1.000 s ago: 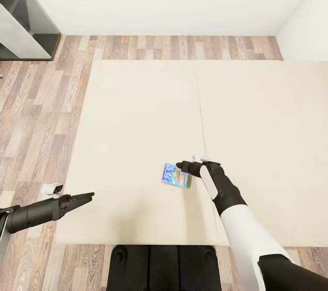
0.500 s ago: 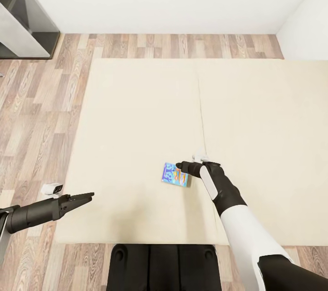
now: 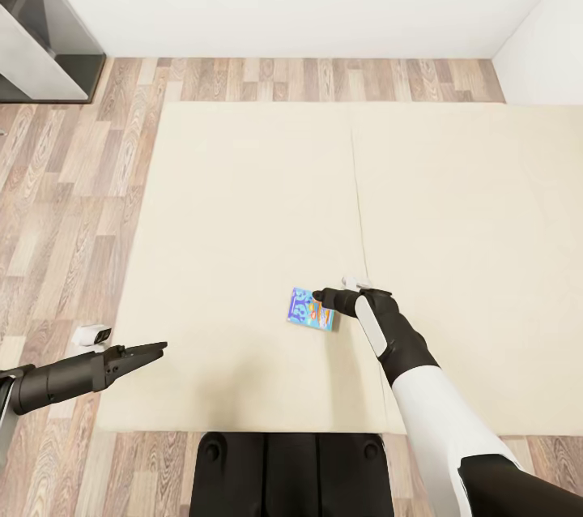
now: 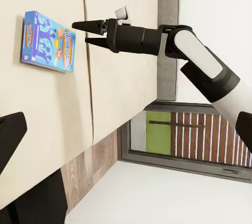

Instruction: Put all the toys in the child's room - the three board games (two on the bed and one on the table), the two jigsaw puzzles on the table, and the tennis ball on the table - inside the toy box on the table in the child's room.

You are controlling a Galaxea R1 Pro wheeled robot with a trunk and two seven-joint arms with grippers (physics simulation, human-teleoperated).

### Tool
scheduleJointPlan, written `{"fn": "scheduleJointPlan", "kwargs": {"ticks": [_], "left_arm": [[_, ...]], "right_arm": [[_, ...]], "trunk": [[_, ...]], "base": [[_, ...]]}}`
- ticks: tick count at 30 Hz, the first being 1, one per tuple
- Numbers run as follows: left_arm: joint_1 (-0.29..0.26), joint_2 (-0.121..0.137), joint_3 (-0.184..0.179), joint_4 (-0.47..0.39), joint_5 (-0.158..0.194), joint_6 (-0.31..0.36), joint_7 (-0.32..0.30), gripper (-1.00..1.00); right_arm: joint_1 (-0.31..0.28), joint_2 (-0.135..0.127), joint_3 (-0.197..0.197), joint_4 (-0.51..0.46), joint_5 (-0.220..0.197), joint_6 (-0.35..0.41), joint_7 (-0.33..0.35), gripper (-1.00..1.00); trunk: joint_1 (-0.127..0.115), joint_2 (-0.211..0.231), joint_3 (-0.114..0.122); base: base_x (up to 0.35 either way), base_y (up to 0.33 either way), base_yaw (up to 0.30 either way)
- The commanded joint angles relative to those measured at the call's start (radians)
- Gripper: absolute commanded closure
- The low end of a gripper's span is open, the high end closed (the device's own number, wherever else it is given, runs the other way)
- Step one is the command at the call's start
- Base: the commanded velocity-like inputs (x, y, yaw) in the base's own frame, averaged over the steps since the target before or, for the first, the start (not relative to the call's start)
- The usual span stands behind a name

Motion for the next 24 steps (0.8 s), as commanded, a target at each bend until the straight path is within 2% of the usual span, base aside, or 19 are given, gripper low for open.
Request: {"fn": "scheduleJointPlan", "kwargs": {"ticks": [1, 17, 24], "left_arm": [[0.0, 0.0, 0.0, 0.0, -0.001, 0.011, -0.004, -1.0], [0.0, 0.0, 0.001, 0.0, -0.001, 0.011, -0.004, -1.0], [0.0, 0.0, 0.0, 0.0, -0.001, 0.011, -0.004, -1.0]], "right_arm": [[0.0, 0.0, 0.001, -0.001, -0.006, 0.004, -0.005, -1.0], [0.0, -0.001, 0.001, -0.001, -0.006, 0.004, -0.005, -1.0], [0.0, 0.001, 0.002, -0.001, -0.005, 0.004, -0.004, -1.0]], "trunk": [[0.001, -0.002, -0.002], [0.001, -0.002, -0.027], [0.001, -0.002, -0.03]], "base": [[0.0, 0.0, 0.0], [0.0, 0.0, 0.0], [0.0, 0.0, 0.0]]}}
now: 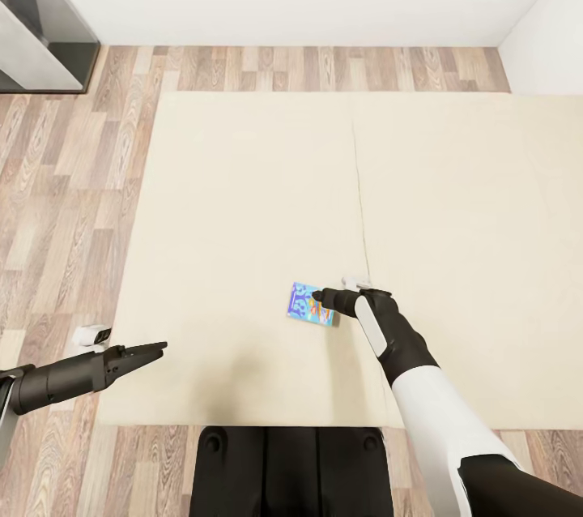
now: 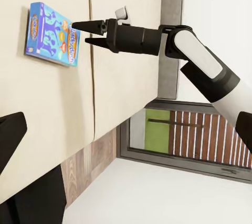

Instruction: Put all the toys in the child's room - the three board games (two on the bed and one on the table), the two jigsaw puzzles on the table, and the tennis ball on the table - inside the toy box on the table in the child's room.

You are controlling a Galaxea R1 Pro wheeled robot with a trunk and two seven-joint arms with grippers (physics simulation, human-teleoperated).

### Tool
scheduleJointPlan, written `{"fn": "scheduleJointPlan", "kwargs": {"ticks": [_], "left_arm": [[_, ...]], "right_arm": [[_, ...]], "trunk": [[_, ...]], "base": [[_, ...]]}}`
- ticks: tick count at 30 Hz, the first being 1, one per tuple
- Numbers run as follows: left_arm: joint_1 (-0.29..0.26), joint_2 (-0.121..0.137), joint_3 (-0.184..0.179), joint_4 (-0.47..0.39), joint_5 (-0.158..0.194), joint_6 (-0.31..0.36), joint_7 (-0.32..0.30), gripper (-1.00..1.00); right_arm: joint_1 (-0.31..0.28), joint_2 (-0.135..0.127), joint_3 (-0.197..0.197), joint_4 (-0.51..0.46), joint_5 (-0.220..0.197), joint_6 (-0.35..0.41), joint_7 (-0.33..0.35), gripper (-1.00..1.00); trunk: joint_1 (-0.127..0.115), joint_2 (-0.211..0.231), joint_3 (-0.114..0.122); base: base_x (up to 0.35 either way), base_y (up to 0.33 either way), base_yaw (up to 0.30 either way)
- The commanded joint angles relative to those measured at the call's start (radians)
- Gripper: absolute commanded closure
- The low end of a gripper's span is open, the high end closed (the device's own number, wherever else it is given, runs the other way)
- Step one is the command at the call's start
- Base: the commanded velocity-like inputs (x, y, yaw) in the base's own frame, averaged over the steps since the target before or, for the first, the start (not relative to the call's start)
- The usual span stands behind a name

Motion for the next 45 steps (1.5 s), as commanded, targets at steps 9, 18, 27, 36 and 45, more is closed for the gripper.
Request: {"fn": "scheduleJointPlan", "kwargs": {"ticks": [9, 18, 27, 36, 45], "left_arm": [[0.0, 0.0, 0.0, 0.0, -0.001, 0.011, -0.004, -1.0], [0.0, 0.0, 0.0, 0.0, -0.001, 0.011, -0.004, -1.0], [0.0, 0.0, 0.0, 0.0, -0.001, 0.011, -0.004, -1.0], [0.0, 0.0, 0.0, 0.0, -0.001, 0.011, -0.004, -1.0], [0.0, 0.0, 0.0, 0.0, -0.001, 0.011, -0.004, -1.0]], "right_arm": [[0.0, 0.0, 0.001, -0.001, -0.007, 0.006, -0.003, -1.0], [0.0, 0.002, 0.002, -0.001, -0.007, 0.008, -0.001, -1.0], [0.0, 0.0, 0.001, -0.001, -0.007, 0.01, 0.003, -1.0], [0.0, 0.0, 0.001, -0.001, -0.007, 0.009, 0.027, -1.0], [0.0, 0.002, 0.002, -0.001, -0.007, 0.008, 0.03, -1.0]], "trunk": [[0.001, -0.002, -0.002], [0.001, -0.002, -0.002], [0.001, -0.002, -0.002], [0.001, -0.002, -0.005], [0.001, -0.002, -0.017]], "base": [[0.0, 0.0, 0.0], [0.0, 0.0, 0.0], [0.0, 0.0, 0.0], [0.0, 0.0, 0.0], [0.0, 0.0, 0.0]]}}
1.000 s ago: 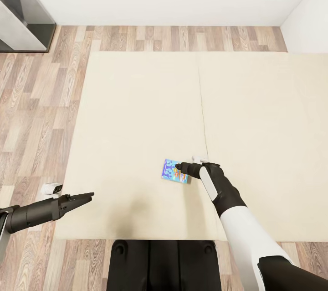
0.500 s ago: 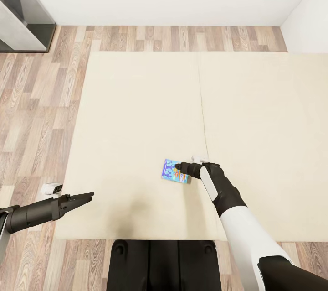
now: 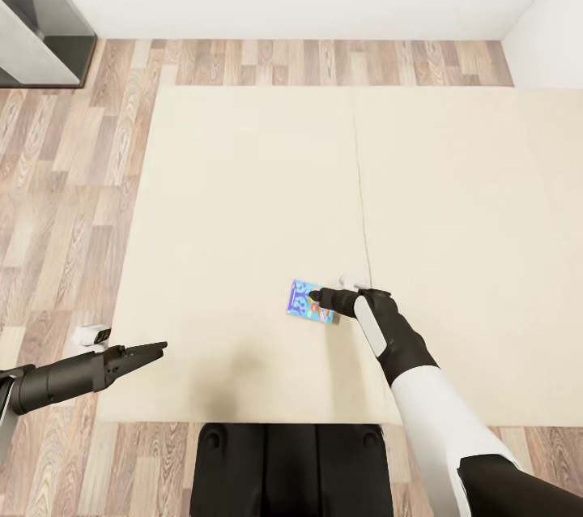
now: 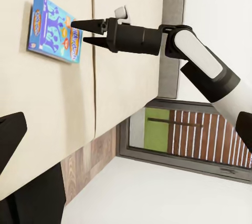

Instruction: Put all the toys in the child's room - the three board games (two on the bed and one on the table), the two jigsaw puzzles on the table, and the tennis ball on the table - inside the toy box on the table in the child's room.

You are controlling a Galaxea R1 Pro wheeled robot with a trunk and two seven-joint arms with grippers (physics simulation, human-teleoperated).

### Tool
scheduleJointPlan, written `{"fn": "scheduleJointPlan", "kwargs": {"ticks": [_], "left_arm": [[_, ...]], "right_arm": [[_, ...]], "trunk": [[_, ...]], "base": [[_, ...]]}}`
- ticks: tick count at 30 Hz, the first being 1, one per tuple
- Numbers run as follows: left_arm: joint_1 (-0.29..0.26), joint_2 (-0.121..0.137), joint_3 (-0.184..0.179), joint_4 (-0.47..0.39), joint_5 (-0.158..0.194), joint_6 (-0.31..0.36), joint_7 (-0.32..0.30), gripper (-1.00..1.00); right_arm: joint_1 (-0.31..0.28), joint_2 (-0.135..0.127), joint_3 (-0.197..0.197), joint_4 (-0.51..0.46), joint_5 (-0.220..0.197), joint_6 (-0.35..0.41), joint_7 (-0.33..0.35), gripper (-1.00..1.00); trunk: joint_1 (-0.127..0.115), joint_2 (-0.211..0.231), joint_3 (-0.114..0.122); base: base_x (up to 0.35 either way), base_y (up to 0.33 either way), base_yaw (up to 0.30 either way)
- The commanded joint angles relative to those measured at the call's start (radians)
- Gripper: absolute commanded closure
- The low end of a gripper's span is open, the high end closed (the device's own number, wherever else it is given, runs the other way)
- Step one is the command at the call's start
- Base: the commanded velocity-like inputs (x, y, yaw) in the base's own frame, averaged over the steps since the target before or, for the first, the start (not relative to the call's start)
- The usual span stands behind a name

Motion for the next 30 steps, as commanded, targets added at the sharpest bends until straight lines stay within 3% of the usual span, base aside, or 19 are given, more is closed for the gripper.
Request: {"fn": "scheduleJointPlan", "kwargs": {"ticks": [1, 30], "left_arm": [[0.0, 0.0, 0.0, 0.0, -0.001, 0.011, -0.004, -1.0], [0.0, 0.0, 0.0, 0.0, -0.001, 0.011, -0.004, -1.0]], "right_arm": [[0.0, 0.0, 0.0, -0.001, -0.002, 0.004, -0.001, -1.0], [0.0, 0.008, 0.001, -0.001, 0.0, -0.046, 0.0, -1.0]], "trunk": [[0.001, -0.002, -0.002], [0.001, -0.002, -0.004]], "base": [[0.0, 0.0, 0.0], [0.0, 0.0, 0.0]]}}
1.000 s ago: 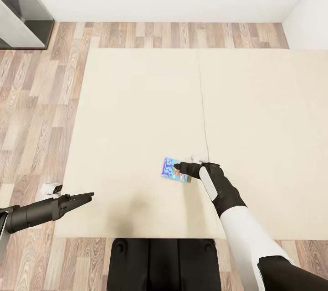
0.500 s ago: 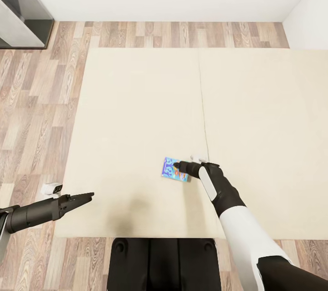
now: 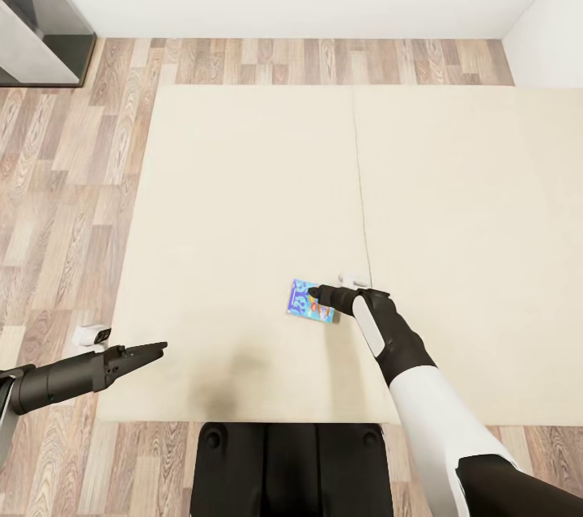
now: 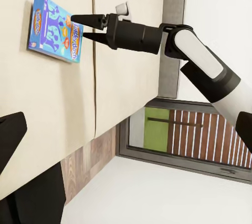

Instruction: Put all the toys in the child's room - the three board games (two on the bed and one on the table), the two jigsaw puzzles on the table, and the tennis ball on the table - inside the toy box on the table in the child's room.

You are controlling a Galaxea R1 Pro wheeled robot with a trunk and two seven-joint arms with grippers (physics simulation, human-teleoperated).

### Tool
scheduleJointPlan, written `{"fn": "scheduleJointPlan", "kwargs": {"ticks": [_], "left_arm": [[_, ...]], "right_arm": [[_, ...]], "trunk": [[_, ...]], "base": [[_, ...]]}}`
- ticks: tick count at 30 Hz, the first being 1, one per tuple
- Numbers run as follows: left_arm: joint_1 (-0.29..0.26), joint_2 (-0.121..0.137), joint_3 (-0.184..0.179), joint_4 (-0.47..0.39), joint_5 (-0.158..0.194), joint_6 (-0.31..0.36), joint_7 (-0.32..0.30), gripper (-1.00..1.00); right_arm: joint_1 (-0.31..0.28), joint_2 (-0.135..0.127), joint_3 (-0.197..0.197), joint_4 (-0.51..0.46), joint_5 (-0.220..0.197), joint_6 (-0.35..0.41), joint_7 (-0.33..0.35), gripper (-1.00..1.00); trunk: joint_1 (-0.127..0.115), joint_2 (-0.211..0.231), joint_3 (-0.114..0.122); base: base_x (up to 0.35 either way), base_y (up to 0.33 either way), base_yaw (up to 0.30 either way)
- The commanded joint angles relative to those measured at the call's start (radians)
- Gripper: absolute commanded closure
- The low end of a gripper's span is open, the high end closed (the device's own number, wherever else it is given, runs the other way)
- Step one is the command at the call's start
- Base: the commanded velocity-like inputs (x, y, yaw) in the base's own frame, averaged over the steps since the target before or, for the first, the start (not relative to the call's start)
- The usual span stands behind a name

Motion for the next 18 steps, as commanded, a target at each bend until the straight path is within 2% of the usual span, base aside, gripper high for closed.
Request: {"fn": "scheduleJointPlan", "kwargs": {"ticks": [1, 18], "left_arm": [[0.0, 0.0, 0.0, 0.0, -0.001, 0.011, -0.004, -1.0], [0.0, 0.0, 0.0, 0.0, -0.001, 0.011, -0.004, -1.0]], "right_arm": [[0.0, 0.0, 0.0, -0.001, -0.002, 0.004, -0.001, -1.0], [0.0, 0.001, 0.001, 0.002, -0.002, 0.004, 0.018, -1.0]], "trunk": [[0.001, -0.002, -0.001], [0.001, -0.002, -0.001]], "base": [[0.0, 0.0, 0.0], [0.0, 0.0, 0.0]]}}
